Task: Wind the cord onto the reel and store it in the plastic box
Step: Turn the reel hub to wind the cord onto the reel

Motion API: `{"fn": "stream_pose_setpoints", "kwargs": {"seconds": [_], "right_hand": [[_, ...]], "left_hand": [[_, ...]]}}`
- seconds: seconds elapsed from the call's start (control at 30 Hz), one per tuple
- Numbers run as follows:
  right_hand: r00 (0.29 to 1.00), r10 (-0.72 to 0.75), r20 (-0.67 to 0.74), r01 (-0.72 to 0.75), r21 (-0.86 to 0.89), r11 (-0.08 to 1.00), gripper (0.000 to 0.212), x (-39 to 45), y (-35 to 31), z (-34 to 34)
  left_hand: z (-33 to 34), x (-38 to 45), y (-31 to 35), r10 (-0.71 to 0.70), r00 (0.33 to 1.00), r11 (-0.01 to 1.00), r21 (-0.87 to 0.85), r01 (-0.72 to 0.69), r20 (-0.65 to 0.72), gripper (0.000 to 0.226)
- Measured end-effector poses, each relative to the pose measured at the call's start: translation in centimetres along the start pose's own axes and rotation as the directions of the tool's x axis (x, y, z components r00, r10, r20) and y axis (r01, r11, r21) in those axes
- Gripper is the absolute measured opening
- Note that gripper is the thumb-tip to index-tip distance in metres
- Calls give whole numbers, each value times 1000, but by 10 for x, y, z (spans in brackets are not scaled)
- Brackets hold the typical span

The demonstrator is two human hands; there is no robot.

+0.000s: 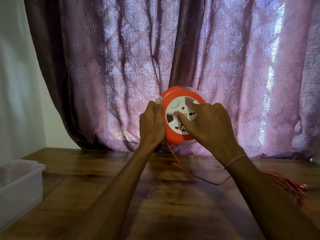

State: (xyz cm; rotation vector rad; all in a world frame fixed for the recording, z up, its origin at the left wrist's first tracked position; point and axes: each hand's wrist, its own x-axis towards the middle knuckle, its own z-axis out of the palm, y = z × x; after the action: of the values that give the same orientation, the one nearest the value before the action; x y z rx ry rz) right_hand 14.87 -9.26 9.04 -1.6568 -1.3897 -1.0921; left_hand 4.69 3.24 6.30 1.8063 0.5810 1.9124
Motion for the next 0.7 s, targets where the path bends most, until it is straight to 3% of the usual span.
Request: {"fn": "stream_pose_setpoints", "kwargs": {"seconds": [0.23,0.33,0.4,0.5,0.7], "right_hand": [[990,-132,-51,138,132,982,34,4,9,-3],[993,65,-95,-46,190,981,45,7,14,-3],[989,149,16,-147,294,945,58,8,19,-4],[977,104,185,-178,448,876,67,10,25,-7],[962,157,223,-266,644,717,64,13,33,-6]], "left_hand": [[-3,0,3,-23,1000,1000,14,23,-16,60],[-4,0,4,-59,998,998,-3,59,-2,62],[-5,1,5,-88,996,995,-35,88,11,61],[-6,1,5,-98,995,993,-60,100,37,55],[-11,14,-2,-142,965,985,-69,160,219,34]]}}
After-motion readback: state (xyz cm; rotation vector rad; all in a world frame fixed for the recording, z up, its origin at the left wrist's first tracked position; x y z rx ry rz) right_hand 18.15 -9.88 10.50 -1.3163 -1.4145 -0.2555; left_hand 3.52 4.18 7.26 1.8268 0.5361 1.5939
